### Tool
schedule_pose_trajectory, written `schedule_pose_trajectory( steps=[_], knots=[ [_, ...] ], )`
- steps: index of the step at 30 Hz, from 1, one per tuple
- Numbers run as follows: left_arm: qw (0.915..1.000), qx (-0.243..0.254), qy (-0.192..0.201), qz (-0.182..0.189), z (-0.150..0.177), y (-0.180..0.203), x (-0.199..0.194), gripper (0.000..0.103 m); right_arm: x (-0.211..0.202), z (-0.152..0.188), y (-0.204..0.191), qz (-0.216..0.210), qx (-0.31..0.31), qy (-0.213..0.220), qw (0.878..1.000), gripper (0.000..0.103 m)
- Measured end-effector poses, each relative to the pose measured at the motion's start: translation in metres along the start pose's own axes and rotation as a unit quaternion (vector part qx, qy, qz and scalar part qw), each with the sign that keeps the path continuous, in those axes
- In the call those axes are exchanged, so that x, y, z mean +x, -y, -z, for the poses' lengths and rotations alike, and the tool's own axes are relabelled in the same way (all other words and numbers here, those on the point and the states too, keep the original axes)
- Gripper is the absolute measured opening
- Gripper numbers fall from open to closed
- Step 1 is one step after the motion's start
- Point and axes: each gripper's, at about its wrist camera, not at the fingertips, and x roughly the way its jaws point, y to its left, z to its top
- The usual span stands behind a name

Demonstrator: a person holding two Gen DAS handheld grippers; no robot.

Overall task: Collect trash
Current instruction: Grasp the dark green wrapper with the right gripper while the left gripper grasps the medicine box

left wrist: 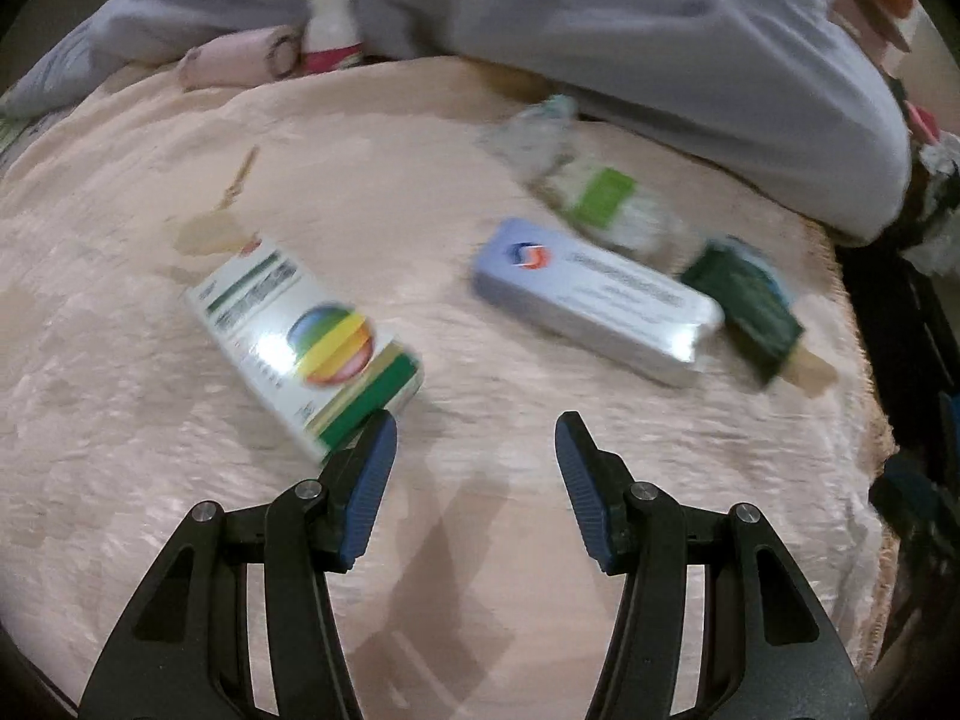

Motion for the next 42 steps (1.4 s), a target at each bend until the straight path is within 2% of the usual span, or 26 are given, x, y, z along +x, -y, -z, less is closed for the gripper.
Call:
schedule_pose_trajectory(
  steps=[6, 13, 19, 21, 24, 28, 31, 35, 38, 39, 42],
  knots=[
    [0.9998, -0.014, -0.007, -0.008, 0.003, -0.038, -0.011, 0.054, 0.039, -0.033, -0.014, -0.010, -0.026, -0.013, 1.000, 0.064],
    [0.9975, -0.041, 0.007, 0.057, 0.009, -0.064, -0.050, 0.054, 0.101, -0.072, -0.039, 0.010, -0.124, -0.047, 0.991, 0.064],
    [0.9963, -0.066, 0.029, 0.046, -0.003, -0.087, -0.058, 0.054, 0.129, -0.083, -0.059, 0.028, -0.193, -0.062, 0.979, 0.062],
    [0.9949, -0.088, 0.025, 0.043, -0.008, -0.096, -0.050, 0.054, 0.132, -0.083, -0.062, 0.016, -0.191, -0.064, 0.979, 0.046],
    [0.9930, -0.109, 0.029, 0.037, -0.016, -0.107, -0.038, 0.054, 0.126, -0.079, -0.059, -0.003, -0.164, -0.061, 0.985, 0.037],
    [0.9895, -0.140, 0.030, 0.018, -0.026, -0.116, -0.016, 0.054, 0.099, -0.065, -0.052, -0.049, -0.131, -0.062, 0.988, 0.036],
    [0.9871, -0.157, 0.030, 0.018, -0.033, -0.117, -0.003, 0.054, 0.075, -0.044, -0.047, -0.076, -0.108, -0.065, 0.989, 0.036],
    [0.9856, -0.165, 0.035, 0.014, -0.041, -0.111, 0.010, 0.055, 0.064, -0.020, -0.048, -0.102, -0.086, -0.074, 0.988, 0.036],
    [0.9861, -0.164, 0.027, 0.009, -0.046, -0.104, 0.024, 0.062, 0.065, -0.008, -0.053, -0.105, -0.083, -0.080, 0.988, 0.038],
    [0.9862, -0.163, 0.025, 0.005, -0.047, -0.103, 0.026, 0.063, 0.066, -0.005, -0.053, -0.103, -0.080, -0.083, 0.988, 0.046],
    [0.9874, -0.156, 0.026, -0.002, -0.048, -0.100, 0.031, 0.064, 0.069, 0.002, -0.056, -0.080, -0.084, -0.079, 0.990, 0.048]
  ],
)
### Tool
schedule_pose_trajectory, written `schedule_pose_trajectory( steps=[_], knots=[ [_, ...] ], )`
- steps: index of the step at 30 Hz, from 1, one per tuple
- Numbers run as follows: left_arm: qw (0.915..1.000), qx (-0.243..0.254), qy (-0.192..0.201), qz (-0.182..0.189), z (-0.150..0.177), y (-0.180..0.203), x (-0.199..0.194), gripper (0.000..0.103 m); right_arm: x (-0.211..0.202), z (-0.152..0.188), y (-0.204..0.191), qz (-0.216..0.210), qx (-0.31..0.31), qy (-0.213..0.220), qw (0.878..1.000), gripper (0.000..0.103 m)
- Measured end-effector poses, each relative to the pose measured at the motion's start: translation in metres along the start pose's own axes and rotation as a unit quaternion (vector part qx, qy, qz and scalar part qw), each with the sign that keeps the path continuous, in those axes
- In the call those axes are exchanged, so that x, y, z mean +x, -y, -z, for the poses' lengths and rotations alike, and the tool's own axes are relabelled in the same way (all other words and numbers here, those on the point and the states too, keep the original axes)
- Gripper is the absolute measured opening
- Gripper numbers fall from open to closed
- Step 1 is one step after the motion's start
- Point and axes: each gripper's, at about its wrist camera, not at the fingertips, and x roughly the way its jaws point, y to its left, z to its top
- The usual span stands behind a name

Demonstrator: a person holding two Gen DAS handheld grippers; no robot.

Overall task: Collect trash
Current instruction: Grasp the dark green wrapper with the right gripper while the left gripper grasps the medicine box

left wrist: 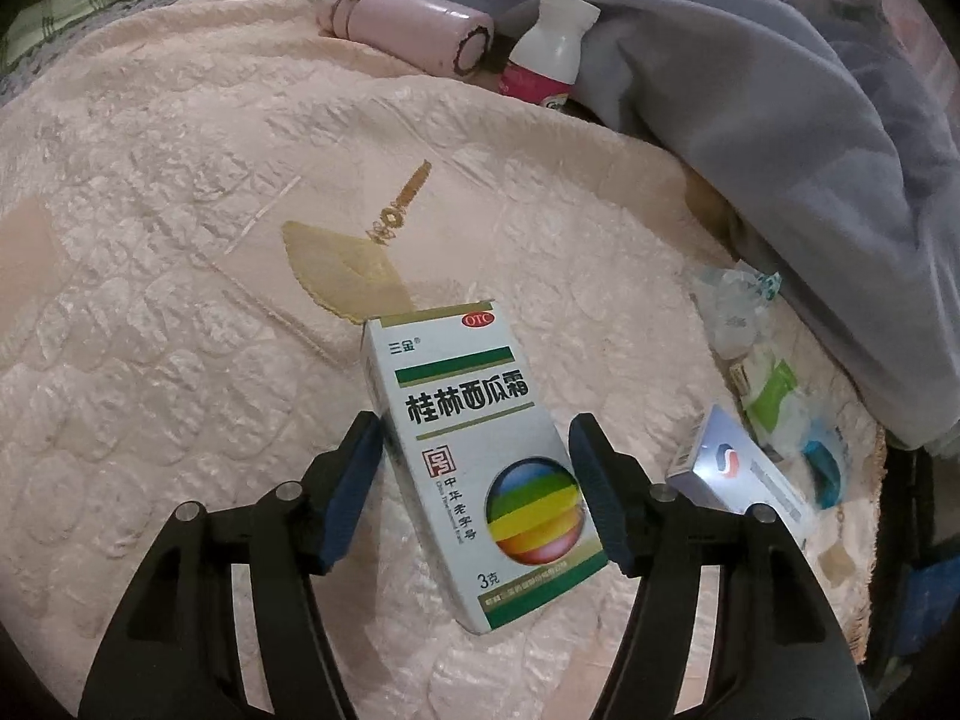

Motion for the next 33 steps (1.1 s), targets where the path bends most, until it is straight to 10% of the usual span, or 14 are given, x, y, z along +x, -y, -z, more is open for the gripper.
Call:
schedule_pose_trajectory(
  steps=[33],
  knots=[
    [0.9683, 0.225, -0.019, 0.107, 0.142, 0.096, -0.114, 0.061, -0.088, 0.071, -0.007, 0.012, 0.042, 0.066, 0.997, 0.038]
  ],
)
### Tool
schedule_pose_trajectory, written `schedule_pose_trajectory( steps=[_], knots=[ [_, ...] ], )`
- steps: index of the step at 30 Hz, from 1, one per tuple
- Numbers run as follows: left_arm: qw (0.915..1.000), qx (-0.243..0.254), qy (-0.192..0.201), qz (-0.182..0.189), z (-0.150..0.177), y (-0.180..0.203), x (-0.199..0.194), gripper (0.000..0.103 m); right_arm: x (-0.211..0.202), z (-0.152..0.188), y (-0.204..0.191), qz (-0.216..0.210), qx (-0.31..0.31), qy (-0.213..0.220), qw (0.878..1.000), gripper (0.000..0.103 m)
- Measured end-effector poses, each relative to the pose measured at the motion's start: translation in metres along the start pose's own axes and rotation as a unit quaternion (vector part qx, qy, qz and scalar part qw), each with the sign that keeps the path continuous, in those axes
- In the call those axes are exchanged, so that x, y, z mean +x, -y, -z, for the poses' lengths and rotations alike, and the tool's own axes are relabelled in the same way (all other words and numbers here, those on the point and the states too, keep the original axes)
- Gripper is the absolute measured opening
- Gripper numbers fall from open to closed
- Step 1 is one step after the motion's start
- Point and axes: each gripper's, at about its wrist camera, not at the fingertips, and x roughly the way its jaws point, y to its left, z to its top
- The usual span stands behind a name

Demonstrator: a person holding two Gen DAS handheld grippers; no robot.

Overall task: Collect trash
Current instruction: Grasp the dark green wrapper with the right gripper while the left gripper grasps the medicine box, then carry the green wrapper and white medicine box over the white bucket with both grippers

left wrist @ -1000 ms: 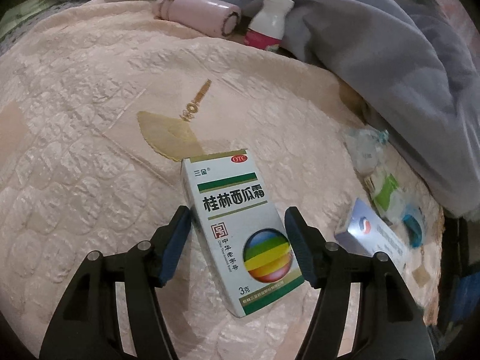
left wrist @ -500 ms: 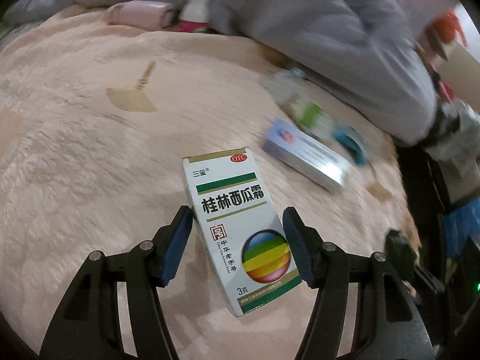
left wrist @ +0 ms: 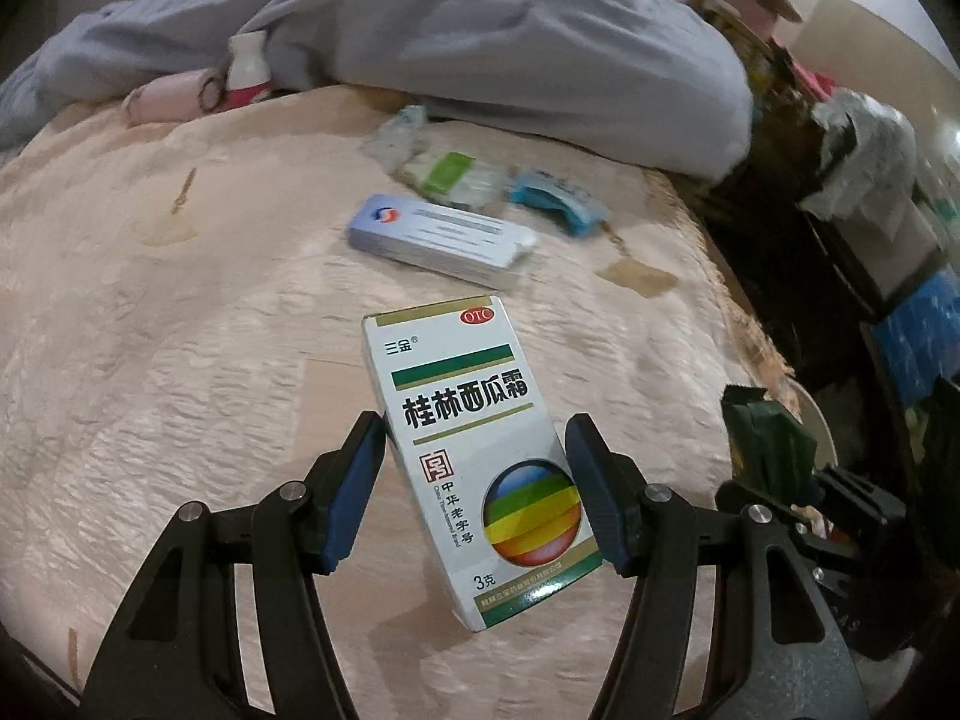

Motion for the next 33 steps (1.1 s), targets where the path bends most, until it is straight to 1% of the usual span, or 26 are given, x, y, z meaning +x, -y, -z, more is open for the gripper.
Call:
schedule_pose_trajectory(
  steps=[6, 15, 25, 33],
  knots=[
    [0.9995, 0.031, 0.007, 0.002, 0.005, 0.031, -0.004, 0.061, -0.016, 0.011, 0.017, 0.008, 0.022, 0.008, 1.000, 0.038],
    [0.9975, 0.064, 0.007, 0.030, 0.008, 0.080, -0.003, 0.061, -0.048, 0.021, 0.049, 0.036, 0.044, 0.026, 0.998, 0.038],
    [0.9930, 0.103, -0.002, 0.058, 0.011, 0.133, 0.007, 0.061, -0.083, 0.034, 0.090, 0.071, 0.077, 0.042, 0.994, 0.038],
    [0.9865, 0.142, -0.012, 0.080, 0.018, 0.182, 0.019, 0.061, -0.106, 0.051, 0.128, 0.099, 0.113, 0.047, 0.988, 0.038]
  ],
)
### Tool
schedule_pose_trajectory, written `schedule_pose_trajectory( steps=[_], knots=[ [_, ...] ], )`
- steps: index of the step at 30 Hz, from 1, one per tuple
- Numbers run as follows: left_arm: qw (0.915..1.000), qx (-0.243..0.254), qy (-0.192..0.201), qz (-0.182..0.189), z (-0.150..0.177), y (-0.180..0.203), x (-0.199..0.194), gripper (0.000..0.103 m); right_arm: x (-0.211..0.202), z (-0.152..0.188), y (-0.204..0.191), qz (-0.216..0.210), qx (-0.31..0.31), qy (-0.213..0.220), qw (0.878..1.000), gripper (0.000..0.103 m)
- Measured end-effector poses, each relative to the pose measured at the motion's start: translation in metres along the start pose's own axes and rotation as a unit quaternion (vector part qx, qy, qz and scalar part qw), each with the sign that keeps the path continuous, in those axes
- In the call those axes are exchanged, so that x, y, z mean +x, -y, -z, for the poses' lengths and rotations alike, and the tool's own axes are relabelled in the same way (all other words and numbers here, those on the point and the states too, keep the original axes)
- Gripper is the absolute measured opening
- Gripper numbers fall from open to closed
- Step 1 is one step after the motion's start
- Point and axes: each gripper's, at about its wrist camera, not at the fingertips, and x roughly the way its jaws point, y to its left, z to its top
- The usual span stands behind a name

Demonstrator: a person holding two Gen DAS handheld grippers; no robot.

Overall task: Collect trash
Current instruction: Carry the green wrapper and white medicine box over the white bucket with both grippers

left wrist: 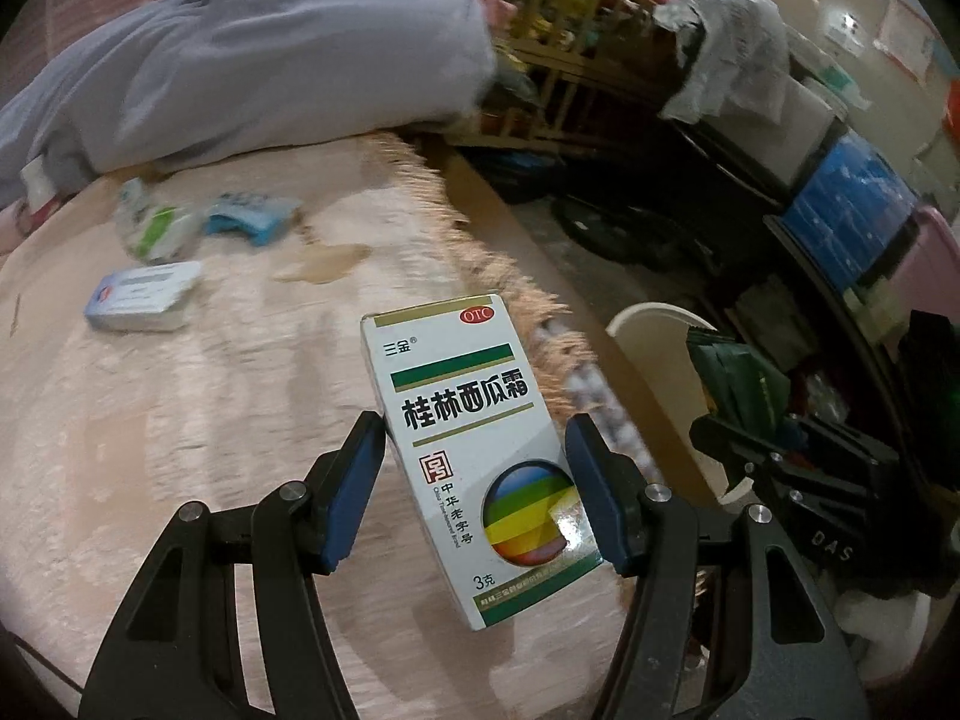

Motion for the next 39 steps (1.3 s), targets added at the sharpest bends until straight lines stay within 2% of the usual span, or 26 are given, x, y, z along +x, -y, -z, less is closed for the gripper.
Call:
schedule_pose_trajectory(
  steps=[8, 16, 22, 34, 39],
  knots=[
    [0.9993, 0.032, -0.009, 0.016, -0.005, 0.044, 0.021, 0.061, -0.014, 0.011, 0.057, 0.034, 0.045, 0.005, 0.998, 0.038],
    [0.9981, 0.050, -0.019, 0.030, -0.012, 0.073, 0.041, 0.061, -0.010, 0.022, 0.107, 0.063, 0.092, -0.005, 0.994, 0.038],
    [0.9968, 0.050, -0.031, 0.055, -0.019, 0.089, 0.059, 0.061, -0.006, 0.027, 0.128, 0.071, 0.110, -0.006, 0.991, 0.038],
    [0.9943, 0.060, -0.045, 0.076, -0.025, 0.116, 0.086, 0.061, 0.006, 0.038, 0.154, 0.083, 0.140, -0.016, 0.987, 0.038],
    [0.9922, 0.058, -0.053, 0.096, -0.030, 0.124, 0.096, 0.061, 0.011, 0.041, 0.163, 0.090, 0.155, -0.021, 0.984, 0.040]
  ],
)
